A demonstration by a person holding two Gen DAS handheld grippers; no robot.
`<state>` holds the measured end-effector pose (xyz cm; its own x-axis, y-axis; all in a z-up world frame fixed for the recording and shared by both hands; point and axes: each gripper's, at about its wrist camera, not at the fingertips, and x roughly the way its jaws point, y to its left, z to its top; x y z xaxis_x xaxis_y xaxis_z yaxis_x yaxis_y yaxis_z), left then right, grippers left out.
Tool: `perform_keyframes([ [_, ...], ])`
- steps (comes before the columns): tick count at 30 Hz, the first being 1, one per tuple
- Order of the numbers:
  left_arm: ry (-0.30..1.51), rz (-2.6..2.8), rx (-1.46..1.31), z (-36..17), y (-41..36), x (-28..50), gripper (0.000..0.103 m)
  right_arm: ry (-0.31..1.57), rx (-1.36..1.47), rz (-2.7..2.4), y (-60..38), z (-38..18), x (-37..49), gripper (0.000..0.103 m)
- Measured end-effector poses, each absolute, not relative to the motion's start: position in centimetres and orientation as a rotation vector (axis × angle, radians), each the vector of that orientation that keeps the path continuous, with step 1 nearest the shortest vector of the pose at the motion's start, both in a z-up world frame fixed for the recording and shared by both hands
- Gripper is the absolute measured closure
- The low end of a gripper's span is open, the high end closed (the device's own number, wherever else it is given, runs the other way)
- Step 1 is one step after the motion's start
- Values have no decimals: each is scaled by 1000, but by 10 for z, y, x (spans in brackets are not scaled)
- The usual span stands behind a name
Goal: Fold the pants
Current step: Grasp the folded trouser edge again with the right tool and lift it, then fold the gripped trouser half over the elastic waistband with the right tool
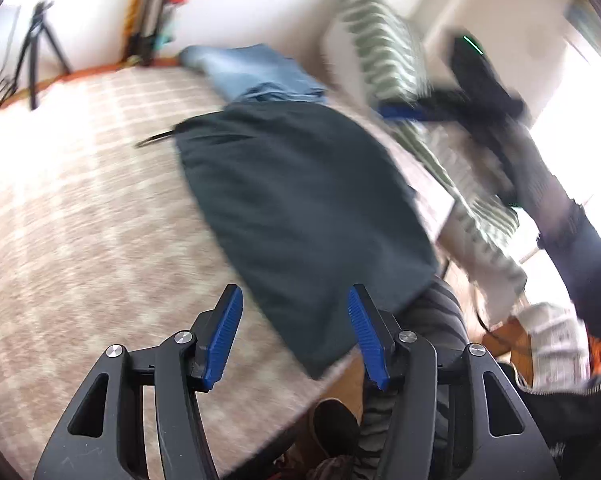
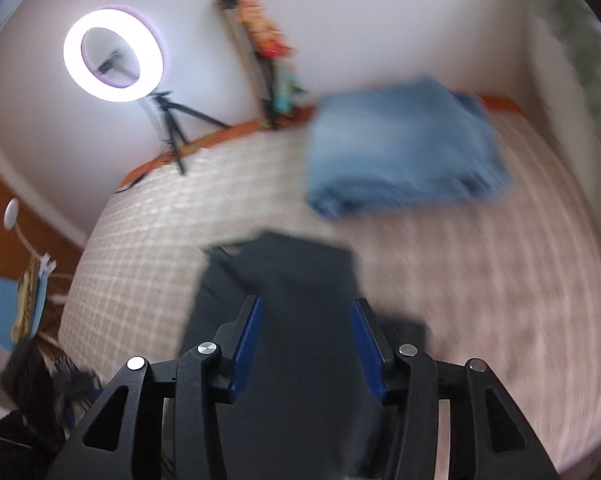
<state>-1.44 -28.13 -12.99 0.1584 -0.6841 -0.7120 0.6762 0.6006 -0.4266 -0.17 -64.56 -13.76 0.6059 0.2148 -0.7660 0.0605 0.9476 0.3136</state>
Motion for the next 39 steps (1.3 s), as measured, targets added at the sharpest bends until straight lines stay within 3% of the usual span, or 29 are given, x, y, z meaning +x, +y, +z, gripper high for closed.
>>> perform_keyframes([
  [7, 1143, -943, -112, -156, -290, 20, 49, 956, 461, 73, -671, -180, -50, 54],
  [13, 1161, -930, -135, -160, -298, 24, 49, 922, 683, 216, -689, -185, -18, 54],
  [16, 1153, -926, -142, -158, -297, 23, 49, 940, 757, 241, -691, -191, 4, 66],
  [18, 1152, -921, -136, -158, -296, 22, 49, 931, 758, 219, -688, -192, 13, 79],
  [20, 1149, -918, -132, -157, -294, 23, 49, 889, 712, 230, -678, -182, 18, 98],
  [25, 1141, -910, -119, -159, -291, 25, 49, 725, 243, 256, -620, -126, -1, 103],
  [31, 1148, -912, -117, -161, -297, 27, 49, 808, 265, 273, -624, -134, -2, 98],
  [32, 1144, -915, -107, -161, -298, 26, 49, 824, 264, 224, -628, -138, -4, 79],
  [34, 1140, -917, -95, -160, -300, 26, 49, 832, 336, 173, -642, -145, -13, 53],
  [39, 1130, -921, -81, -157, -306, 28, 49, 872, 568, 182, -675, -174, -24, 57],
])
